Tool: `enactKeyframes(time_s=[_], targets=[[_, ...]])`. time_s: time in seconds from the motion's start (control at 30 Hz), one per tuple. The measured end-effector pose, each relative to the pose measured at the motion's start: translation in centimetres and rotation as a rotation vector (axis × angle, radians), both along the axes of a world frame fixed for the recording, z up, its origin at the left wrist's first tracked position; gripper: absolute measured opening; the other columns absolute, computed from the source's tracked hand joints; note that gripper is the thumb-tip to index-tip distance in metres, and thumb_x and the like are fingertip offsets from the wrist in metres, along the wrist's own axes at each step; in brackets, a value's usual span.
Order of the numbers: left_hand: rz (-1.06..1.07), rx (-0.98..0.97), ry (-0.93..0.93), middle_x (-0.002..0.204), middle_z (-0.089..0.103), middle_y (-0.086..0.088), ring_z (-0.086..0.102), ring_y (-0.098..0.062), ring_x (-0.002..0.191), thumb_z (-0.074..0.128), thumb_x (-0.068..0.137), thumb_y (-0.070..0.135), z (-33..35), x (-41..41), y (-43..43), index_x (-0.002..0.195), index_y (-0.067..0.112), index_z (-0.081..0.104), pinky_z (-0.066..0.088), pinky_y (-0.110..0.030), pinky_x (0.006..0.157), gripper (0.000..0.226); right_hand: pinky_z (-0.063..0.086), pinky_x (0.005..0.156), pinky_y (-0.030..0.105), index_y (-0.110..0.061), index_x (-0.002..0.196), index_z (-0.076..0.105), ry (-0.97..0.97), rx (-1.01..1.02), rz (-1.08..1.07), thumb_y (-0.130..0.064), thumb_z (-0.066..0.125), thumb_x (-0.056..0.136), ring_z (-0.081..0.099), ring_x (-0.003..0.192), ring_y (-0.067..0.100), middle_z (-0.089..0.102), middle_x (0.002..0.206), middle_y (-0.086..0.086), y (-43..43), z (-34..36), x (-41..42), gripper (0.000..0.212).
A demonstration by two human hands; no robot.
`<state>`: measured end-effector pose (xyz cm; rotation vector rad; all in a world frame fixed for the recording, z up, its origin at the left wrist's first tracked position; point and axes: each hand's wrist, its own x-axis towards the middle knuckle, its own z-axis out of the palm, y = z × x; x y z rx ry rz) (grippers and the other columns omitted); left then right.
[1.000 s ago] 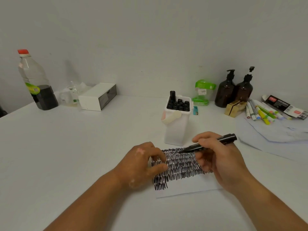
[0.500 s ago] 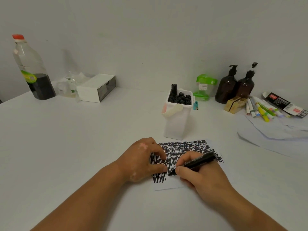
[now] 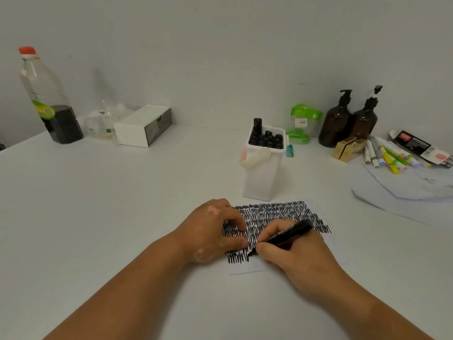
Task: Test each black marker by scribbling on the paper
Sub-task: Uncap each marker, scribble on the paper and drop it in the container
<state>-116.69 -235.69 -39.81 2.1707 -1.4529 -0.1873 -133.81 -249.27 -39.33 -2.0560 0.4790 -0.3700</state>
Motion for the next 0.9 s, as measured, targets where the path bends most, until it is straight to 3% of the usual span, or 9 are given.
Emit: enactKeyframes(time_s=[0.2,0.33,0.43,0.67,0.9], targets=[[0.002,0.007,0.001,0.101,0.058,0.014,0.051,-0.003,0.096,0.075,0.078,0.055,0.05,-0.03,0.02,0.103,0.037,0.070,0.043,-0.022,0.084,0.031,0.039,0.050,0.013,-0.030,0.080,0.072,0.021,-0.034,0.001,-0.040,0.068,0.065,0.053,0.053,0.000,0.066,0.061,-0.011,-0.04,0.02,0.02,0.018],[0.003,0.014,0.001,0.102,0.058,0.014,0.051,-0.004,0.097,0.075,0.079,0.055,0.11,-0.06,0.03,0.103,0.037,0.070,0.044,-0.023,0.086,0.031,0.039,0.051,0.013,-0.031,0.084,0.071,0.005,-0.054,-0.043,-0.035,0.075,0.075,0.053,0.053,-0.001,0.066,0.062,-0.012,-0.19,-0.26,0.09,0.011],[0.004,0.022,0.000,0.103,0.058,0.013,0.052,-0.005,0.099,0.074,0.079,0.056,0.21,-0.11,0.00,0.104,0.037,0.070,0.046,-0.026,0.088,0.032,0.039,0.050,0.014,-0.029,0.081,0.071,0.023,-0.051,-0.029,-0.036,0.071,0.069,0.050,0.051,-0.001,0.063,0.059,-0.012,-0.15,-0.12,0.07,0.014],[0.000,0.023,-0.006,0.102,0.057,0.014,0.051,-0.004,0.097,0.075,0.079,0.055,0.32,-0.16,0.01,0.104,0.037,0.070,0.043,-0.022,0.086,0.031,0.039,0.051,0.011,-0.031,0.077,0.069,0.000,-0.077,-0.087,-0.025,0.076,0.078,0.051,0.052,-0.002,0.064,0.060,-0.014,-0.18,-0.09,0.04,0.009],[-0.001,0.039,-0.006,0.102,0.057,0.016,0.051,-0.002,0.098,0.073,0.079,0.057,0.18,-0.07,0.00,0.105,0.038,0.069,0.044,-0.022,0.086,0.032,0.037,0.048,0.015,-0.024,0.073,0.068,-0.026,-0.014,-0.034,-0.031,0.066,0.064,0.050,0.051,0.004,0.060,0.055,-0.008,-0.25,0.34,-0.04,0.011]])
